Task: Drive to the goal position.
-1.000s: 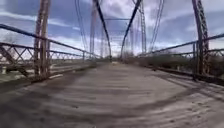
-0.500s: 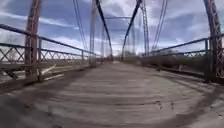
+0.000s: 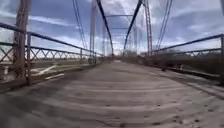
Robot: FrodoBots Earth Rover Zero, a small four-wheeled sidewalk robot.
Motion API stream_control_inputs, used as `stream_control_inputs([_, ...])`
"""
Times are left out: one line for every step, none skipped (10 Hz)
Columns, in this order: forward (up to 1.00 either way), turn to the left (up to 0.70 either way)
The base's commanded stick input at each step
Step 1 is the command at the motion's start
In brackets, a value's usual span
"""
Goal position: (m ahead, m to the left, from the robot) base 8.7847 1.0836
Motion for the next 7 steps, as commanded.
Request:
stream_control_inputs([1.0,-0.01])
stream_control_inputs([1.0,-0.01])
stream_control_inputs([1.0,-0.06])
stream_control_inputs([1.0,-0.15])
stream_control_inputs([1.0,-0.05])
stream_control_inputs([1.0,-0.02])
stream_control_inputs([1.0,0.01])
